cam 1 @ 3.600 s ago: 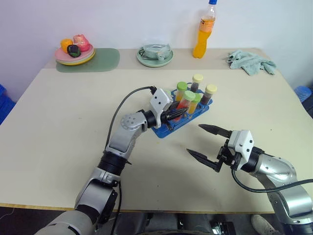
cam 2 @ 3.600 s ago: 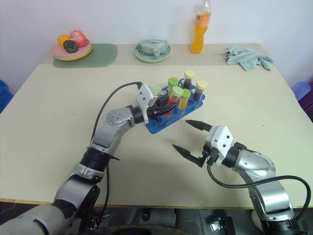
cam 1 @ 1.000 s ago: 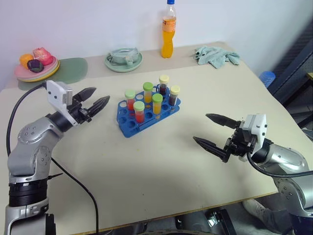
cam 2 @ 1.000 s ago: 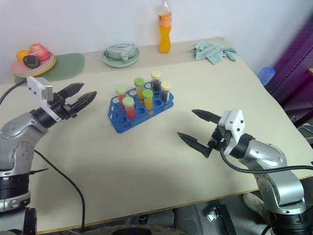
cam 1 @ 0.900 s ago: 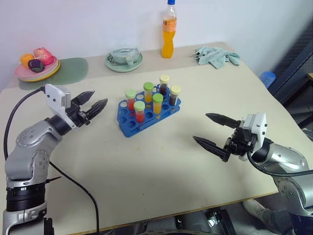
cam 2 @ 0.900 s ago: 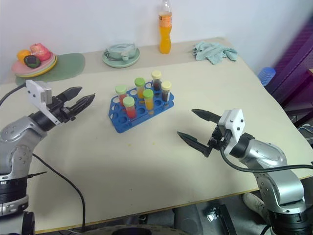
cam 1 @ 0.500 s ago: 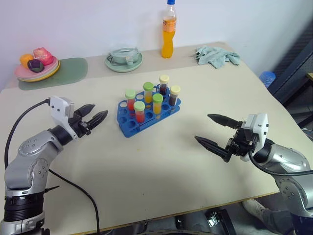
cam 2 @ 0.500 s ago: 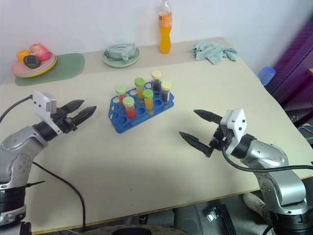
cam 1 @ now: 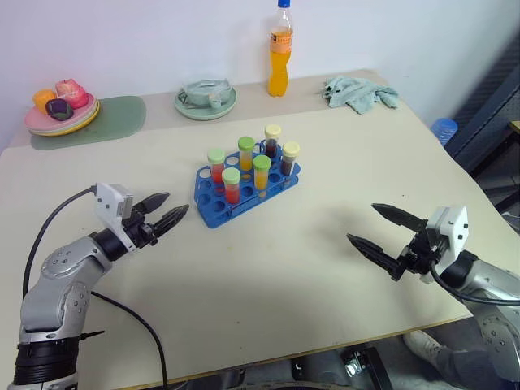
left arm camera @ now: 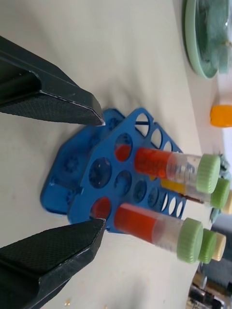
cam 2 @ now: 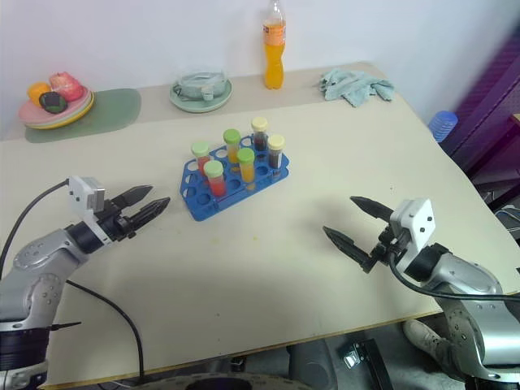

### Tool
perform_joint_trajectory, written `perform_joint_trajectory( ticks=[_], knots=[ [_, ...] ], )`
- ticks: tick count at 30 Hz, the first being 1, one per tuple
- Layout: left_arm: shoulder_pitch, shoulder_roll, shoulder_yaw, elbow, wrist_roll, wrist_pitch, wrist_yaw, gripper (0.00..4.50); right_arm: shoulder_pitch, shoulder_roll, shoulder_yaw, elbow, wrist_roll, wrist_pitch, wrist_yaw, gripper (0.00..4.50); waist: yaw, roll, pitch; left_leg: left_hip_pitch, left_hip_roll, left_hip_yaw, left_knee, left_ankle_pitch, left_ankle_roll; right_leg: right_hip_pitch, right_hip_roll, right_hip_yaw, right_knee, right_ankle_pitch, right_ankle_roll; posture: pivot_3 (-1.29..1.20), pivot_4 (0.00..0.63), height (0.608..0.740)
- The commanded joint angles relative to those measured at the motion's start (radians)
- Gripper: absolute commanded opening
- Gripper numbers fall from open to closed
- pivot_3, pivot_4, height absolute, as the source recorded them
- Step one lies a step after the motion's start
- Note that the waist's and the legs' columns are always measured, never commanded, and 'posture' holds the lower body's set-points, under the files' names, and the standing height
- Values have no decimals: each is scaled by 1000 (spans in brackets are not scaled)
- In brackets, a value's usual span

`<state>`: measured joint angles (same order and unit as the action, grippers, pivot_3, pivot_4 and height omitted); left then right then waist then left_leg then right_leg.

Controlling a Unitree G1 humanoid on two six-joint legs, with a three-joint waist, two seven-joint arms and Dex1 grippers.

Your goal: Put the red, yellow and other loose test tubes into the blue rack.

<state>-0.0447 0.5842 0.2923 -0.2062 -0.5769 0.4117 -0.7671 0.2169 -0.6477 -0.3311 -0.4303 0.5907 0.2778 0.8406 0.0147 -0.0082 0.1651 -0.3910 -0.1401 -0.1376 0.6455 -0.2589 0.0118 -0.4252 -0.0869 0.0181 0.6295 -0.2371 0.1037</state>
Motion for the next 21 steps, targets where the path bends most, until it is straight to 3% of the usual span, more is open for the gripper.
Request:
perform_joint_trajectory(
  ticks=[1, 12, 21],
  knots=[
    [10, 14, 4, -9, 11, -27, -19, 3081, 3, 1, -38, 15, -5, -50, 22, 4500, 0, 0, 0, 0, 0, 0, 0, 0, 0, 0, 0, 0, 0, 0, 0, 0, 150, 740],
    [66, 27, -7, -44, 1, -66, -123, 3081, 37, -1, -66, 52, -42, -101, 21, 4500, 1, 1, 0, 0, 0, 0, 0, 0, 0, 0, 0, 0, 0, 0, 0, 0, 150, 740],
    [159, -76, -44, -19, 116, -277, -84, 3081, -1, 14, -75, 120, -109, -101, -92, 4500, -2, 2, 1, 0, 0, 1, -1, 0, 0, 0, 0, 1, -1, 0, -1, 0, 150, 740]
  ],
)
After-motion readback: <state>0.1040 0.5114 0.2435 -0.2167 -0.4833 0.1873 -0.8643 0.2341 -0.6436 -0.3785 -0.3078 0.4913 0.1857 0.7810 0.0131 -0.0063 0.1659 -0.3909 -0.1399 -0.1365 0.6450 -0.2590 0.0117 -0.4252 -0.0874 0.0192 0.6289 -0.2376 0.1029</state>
